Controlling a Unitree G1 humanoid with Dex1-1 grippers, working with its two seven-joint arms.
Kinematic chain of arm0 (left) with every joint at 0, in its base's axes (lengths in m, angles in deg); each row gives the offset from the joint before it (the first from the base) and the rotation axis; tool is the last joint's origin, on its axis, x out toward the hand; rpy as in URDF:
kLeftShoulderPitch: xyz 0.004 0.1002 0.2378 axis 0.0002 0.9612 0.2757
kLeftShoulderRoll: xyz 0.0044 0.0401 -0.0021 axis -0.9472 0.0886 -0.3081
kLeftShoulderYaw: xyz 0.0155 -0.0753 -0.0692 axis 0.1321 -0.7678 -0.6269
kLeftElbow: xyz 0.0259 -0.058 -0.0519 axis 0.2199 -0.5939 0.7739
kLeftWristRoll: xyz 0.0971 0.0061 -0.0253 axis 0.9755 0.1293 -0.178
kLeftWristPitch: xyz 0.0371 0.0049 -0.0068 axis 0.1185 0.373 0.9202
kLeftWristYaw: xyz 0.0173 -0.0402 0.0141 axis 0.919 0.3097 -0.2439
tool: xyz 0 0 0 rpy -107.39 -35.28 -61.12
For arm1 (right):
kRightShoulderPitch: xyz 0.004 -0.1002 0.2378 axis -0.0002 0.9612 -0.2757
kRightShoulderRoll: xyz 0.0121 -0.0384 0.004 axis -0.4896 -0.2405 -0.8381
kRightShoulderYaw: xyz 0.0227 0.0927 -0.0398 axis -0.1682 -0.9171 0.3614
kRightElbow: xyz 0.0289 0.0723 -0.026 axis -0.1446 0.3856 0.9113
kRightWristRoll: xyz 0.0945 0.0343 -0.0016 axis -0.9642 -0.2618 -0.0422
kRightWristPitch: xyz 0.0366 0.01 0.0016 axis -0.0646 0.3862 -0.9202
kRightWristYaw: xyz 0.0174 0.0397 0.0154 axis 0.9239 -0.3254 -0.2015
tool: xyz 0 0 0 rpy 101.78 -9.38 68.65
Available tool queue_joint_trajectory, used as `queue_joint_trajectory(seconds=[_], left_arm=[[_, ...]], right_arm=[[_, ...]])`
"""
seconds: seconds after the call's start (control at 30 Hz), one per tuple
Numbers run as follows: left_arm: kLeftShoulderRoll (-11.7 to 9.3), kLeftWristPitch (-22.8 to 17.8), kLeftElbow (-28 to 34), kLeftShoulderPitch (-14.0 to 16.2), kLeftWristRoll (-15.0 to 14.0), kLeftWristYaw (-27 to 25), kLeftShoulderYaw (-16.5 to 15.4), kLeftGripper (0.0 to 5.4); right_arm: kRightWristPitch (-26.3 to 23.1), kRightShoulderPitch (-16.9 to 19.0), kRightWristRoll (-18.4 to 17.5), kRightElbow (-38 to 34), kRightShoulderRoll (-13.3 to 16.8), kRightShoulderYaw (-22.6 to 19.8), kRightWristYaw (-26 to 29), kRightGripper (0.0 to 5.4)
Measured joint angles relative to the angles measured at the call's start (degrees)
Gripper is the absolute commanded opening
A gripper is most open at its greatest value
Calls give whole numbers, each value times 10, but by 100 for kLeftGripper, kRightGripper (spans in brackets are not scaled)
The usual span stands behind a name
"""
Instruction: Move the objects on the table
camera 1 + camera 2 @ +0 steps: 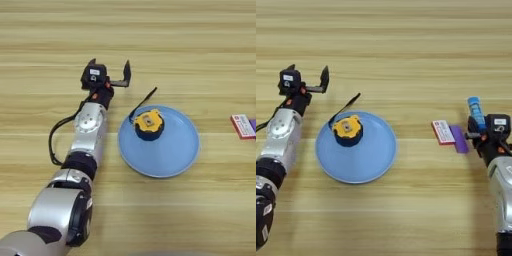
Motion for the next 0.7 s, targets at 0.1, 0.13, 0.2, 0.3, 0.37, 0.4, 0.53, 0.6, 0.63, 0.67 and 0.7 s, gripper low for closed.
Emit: queue_joint_trajectory(seconds=[0.1, 0.13, 0.2, 0.3, 0.37, 0.4, 0.53, 0.6, 0.63, 0.67, 0.7], left_arm=[[16, -33, 37, 7, -36, -43, 0, 540], [24, -62, 59, 14, -58, -67, 0, 540], [35, -114, 96, 26, -96, -97, -2, 540], [45, -188, 143, 44, -139, -130, -2, 540], [47, -245, 184, 59, -163, -153, 6, 540], [48, -261, 195, 63, -171, -158, 8, 540], [51, -324, 241, 88, -176, -178, 37, 540], [52, -333, 248, 96, -173, -179, 47, 540], [51, -339, 252, 100, -173, -182, 52, 540], [52, -343, 254, 101, -173, -183, 54, 540], [51, -347, 257, 102, -173, -184, 56, 540]], right_arm=[[-7, 5, 0, -38, -8, 16, 1, 142], [-8, 6, 0, -55, -11, 23, 1, 142], [-9, 8, 1, -72, -15, 36, 4, 142], [-9, 11, 3, -86, -24, 57, 12, 142], [-9, 12, 5, -91, -28, 72, 14, 142], [-9, 13, 7, -94, -30, 78, 16, 142], [-3, 13, 21, -105, -35, 108, 25, 142], [3, 13, 29, -106, -39, 124, 27, 142], [8, 13, 38, -106, -43, 139, 28, 142], [9, 12, 43, -106, -47, 148, 30, 142], [9, 12, 48, -106, -51, 161, 32, 142]])
